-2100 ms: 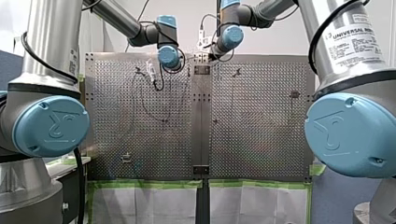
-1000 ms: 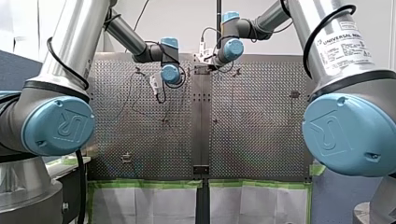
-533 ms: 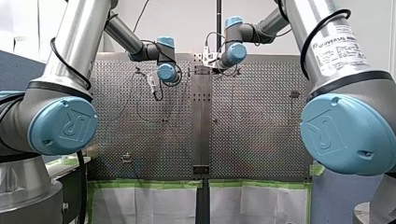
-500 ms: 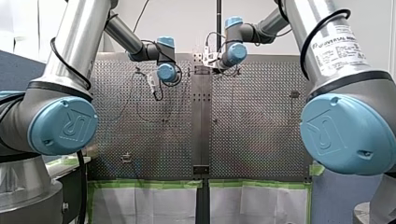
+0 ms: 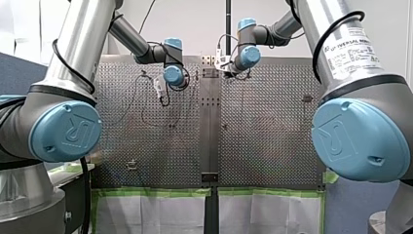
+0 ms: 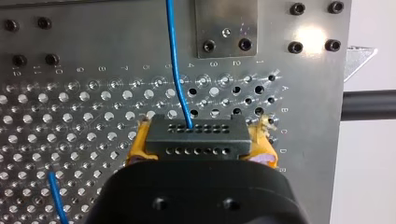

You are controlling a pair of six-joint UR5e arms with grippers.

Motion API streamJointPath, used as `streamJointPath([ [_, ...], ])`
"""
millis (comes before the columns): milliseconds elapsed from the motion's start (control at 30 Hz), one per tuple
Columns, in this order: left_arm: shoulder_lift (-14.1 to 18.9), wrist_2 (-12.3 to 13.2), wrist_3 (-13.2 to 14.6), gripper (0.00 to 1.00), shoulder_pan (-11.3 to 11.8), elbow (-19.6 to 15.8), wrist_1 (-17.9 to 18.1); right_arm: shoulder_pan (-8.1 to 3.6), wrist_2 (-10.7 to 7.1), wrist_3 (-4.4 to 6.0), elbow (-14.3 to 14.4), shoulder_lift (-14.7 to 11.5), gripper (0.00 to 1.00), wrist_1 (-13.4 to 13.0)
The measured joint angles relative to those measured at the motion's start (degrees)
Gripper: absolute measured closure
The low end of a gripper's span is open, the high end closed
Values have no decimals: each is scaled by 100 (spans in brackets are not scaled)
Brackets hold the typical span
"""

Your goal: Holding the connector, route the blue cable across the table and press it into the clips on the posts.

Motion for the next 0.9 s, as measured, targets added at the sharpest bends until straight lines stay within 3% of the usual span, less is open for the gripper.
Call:
streamJointPath([
  [433,153,-151,74,0,-211,-152,-567,1,5,1,1,11,99,22],
  [600,369,-164,83,0,-332,-373,-764,0,10,0,4,18,99,26],
  [900,836,-153,91,0,-534,-804,-805,-3,9,0,4,19,99,41],
])
